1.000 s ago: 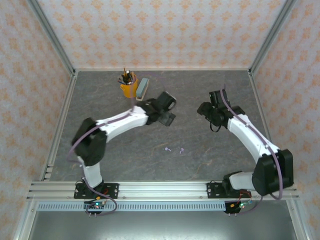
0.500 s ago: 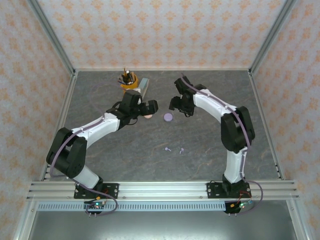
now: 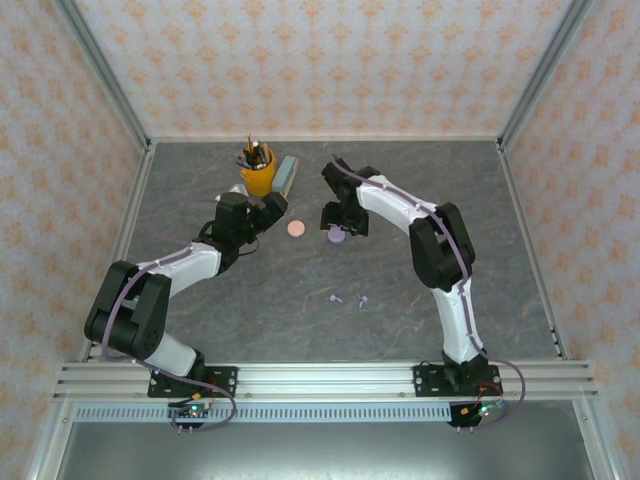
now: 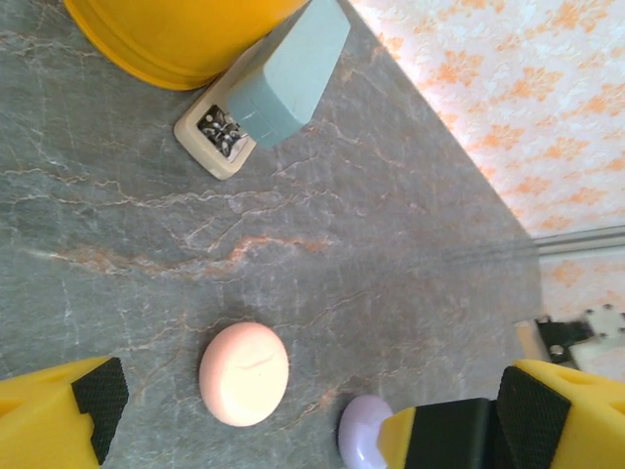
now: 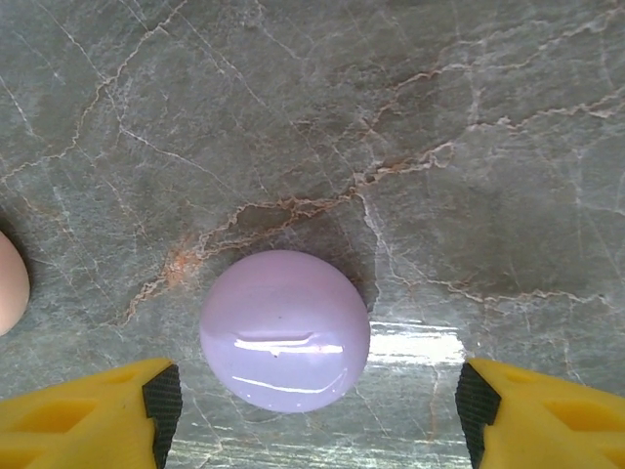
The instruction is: Insert the wireless bluetooth earbuds into the charging case
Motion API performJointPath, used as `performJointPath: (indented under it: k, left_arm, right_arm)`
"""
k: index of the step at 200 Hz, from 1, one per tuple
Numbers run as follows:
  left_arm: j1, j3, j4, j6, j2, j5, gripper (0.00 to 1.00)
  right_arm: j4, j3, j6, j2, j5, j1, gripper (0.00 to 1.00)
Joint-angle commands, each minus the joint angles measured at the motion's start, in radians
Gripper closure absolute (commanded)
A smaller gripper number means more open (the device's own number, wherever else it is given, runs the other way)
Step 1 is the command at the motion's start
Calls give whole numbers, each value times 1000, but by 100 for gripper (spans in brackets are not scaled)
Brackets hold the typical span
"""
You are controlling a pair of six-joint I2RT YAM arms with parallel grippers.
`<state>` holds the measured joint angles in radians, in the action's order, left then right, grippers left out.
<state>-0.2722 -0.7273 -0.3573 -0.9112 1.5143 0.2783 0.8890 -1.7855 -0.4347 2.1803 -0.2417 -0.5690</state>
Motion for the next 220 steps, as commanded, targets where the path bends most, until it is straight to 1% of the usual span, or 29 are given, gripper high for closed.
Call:
performJointPath:
  k: [1,63,124,167,220]
  left_arm:
    - [5,14,-89,-51,14,12,0]
    - [6,38,-143,-89,46,23,0]
    - [6,55,-173,-106,56,22,0]
    - [7,64,-180,-109,57,24,0]
    - [8,74,-201,-121,76,32,0]
  right_arm:
    - [58,-53,23,42,10,-10,24]
    - [111,-147,38,132,25,-14,28]
    - [128,-179,34,163,25,-26,35]
    - [140,-207,21,189,37,-34,37]
    - [181,-251,15,219,58,-46,43]
